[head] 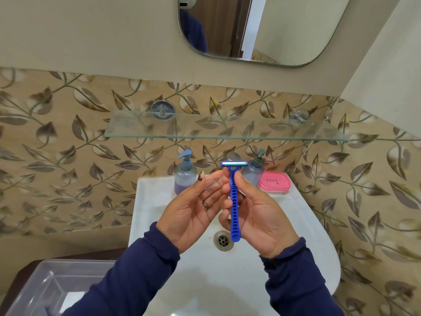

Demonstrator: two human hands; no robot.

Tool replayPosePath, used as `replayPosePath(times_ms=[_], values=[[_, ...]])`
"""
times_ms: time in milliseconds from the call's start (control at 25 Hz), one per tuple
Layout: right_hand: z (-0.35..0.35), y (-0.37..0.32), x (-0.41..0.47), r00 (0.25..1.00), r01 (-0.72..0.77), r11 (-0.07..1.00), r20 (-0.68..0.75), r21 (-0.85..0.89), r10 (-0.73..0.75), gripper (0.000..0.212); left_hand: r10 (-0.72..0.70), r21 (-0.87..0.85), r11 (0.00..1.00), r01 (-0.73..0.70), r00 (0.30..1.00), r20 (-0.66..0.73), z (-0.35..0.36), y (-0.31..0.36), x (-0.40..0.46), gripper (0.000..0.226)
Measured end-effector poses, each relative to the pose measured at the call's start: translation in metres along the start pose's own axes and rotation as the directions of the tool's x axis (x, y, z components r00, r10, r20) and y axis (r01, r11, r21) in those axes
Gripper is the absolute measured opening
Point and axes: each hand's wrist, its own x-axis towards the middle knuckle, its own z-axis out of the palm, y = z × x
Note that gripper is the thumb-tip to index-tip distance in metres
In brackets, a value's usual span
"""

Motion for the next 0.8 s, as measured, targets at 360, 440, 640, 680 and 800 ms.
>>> replayPosePath(times_ms=[360, 440, 640, 680, 800], values=[[0.013, -0.008, -0.006, 0.979, 0.038, 0.982, -0.203, 0.186, 0.001, 0.02, 0.002, -0.029, 1.0, -0.005, 0.998, -0.07, 0.007, -0.001, -0.002, 0.051], [0.013, -0.009, -0.007, 0.977, 0.07, 0.981, -0.212, 0.181, -0.03, 0.019, -0.001, -0.031, 1.0, -0.001, 0.997, -0.081, 0.006, -0.001, -0.002, 0.049], [0.002, 0.001, -0.01, 0.837, 0.38, 0.754, -0.147, -0.536, -0.527, 0.011, 0.004, -0.021, 1.0, -0.006, 0.997, -0.077, 0.005, 0.003, -0.002, 0.062], [0.0, 0.003, -0.011, 0.786, 0.411, 0.601, -0.067, -0.685, -0.614, 0.011, 0.018, -0.015, 1.0, -0.018, 0.998, -0.058, 0.005, 0.003, -0.002, 0.068], [-0.004, 0.007, -0.011, 0.727, 0.428, 0.355, 0.084, -0.831, -0.681, 0.014, 0.061, 0.034, 0.998, -0.061, 0.998, -0.025, 0.006, 0.003, -0.003, 0.081]])
